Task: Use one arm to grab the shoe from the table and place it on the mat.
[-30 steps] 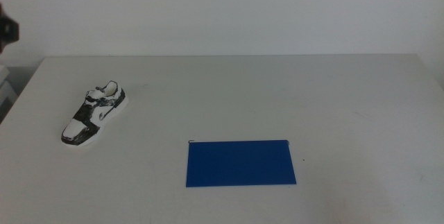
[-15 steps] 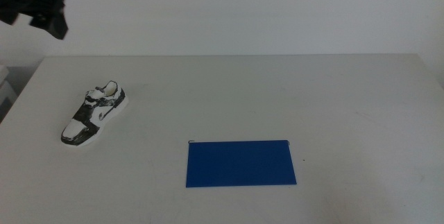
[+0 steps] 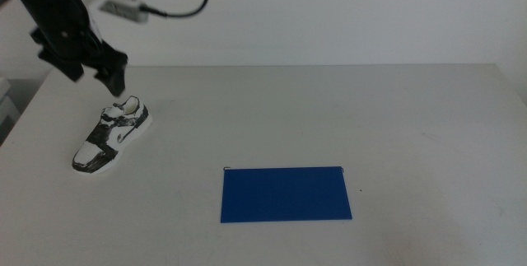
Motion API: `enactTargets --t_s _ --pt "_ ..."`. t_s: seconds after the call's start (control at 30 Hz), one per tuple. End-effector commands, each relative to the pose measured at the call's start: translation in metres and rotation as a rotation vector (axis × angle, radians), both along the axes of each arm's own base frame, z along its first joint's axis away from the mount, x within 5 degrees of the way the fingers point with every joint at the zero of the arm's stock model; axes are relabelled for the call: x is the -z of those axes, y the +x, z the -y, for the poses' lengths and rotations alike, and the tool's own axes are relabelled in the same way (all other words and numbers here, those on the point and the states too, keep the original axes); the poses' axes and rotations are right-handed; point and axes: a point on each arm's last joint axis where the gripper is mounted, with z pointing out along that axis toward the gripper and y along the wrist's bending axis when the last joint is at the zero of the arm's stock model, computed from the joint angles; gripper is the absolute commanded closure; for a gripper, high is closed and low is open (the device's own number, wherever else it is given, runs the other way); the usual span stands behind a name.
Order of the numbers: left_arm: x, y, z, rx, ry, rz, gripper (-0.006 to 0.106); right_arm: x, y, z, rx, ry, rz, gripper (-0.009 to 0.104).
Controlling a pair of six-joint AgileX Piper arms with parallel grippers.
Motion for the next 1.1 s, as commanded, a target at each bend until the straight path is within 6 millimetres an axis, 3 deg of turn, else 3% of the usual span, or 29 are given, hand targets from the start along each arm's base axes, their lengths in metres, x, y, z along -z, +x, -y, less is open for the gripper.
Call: enactTargets --t_s 0.0,0.27,0.6,0.73,1.07 --pt "-0.015 -0.007 0.004 0.018 -0.019 -0.024 0.007 -0.012 -0.002 0.001 0.007 -0.025 0.108 0.029" --pt "0.038 0.011 0.007 0.059 -0.044 -0.128 0.007 -0.012 -0.002 0.001 0.007 -0.025 0.108 0.029" --pt "0.065 0.018 0.008 0.062 -0.051 -0.183 0.012 -0.012 -0.002 0.001 0.007 -0.025 0.108 0.029" --pt "0.065 0.018 0.008 0.079 -0.044 -0.182 0.028 -0.012 -0.002 0.001 0.007 -0.025 0.108 0.029" --pt "0.064 0.016 0.006 0.031 -0.033 -0.202 0.092 -0.012 -0.002 0.001 0.007 -0.025 0.108 0.029"
